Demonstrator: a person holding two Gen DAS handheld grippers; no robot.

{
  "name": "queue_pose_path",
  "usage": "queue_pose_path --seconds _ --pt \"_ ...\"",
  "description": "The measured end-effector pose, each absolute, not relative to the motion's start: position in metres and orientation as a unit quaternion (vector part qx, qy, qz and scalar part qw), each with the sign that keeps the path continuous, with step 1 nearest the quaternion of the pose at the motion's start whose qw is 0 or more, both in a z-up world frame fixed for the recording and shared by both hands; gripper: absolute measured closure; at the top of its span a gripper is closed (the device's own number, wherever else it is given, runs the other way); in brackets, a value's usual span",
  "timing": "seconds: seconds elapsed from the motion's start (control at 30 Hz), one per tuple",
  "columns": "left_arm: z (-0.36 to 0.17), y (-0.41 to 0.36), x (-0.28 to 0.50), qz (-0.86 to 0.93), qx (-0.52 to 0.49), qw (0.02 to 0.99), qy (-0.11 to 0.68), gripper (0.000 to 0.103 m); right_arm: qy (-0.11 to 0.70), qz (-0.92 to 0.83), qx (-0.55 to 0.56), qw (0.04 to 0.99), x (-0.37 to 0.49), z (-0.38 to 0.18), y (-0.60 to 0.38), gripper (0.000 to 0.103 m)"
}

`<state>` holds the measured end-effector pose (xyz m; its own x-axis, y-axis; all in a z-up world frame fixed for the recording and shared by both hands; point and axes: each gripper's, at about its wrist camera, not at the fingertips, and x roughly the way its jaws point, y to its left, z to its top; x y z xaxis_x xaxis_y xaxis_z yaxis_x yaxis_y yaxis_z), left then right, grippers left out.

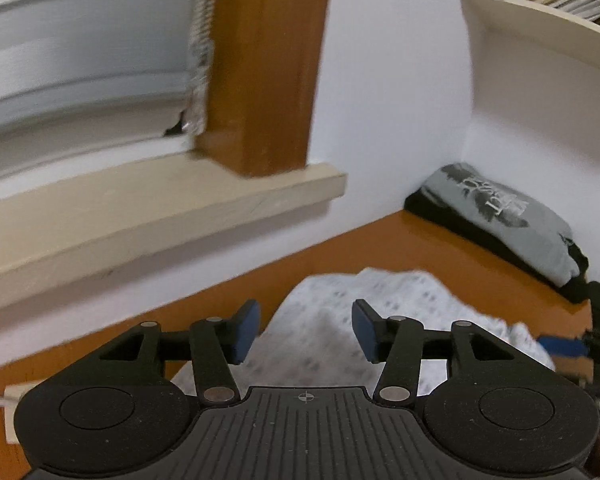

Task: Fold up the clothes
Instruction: 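Lay the lifted edge over the shirt and open both grippers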

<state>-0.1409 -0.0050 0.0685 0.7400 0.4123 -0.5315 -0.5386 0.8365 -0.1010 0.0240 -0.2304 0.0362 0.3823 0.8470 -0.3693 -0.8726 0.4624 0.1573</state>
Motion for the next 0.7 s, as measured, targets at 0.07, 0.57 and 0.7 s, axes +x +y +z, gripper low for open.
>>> queue_pose_path --seconds 0.07,0.57,0.7 --pt "0.064 -0.001 -0.152 0.261 -0.131 0.922 0.253 0.048 0.217 0.506 -0.034 0.834 0.028 0.037 -0.231 0.045" --pt "0.050 0.000 -0.184 0.265 -0.130 0.926 0.236 0.041 0.198 0.497 -0.064 0.842 0.022 0.052 -0.287 0.076" --pt "0.038 0.005 -0.185 0.249 -0.133 0.929 0.241 0.041 0.200 0.488 -0.075 0.846 0.032 0.055 -0.281 0.064"
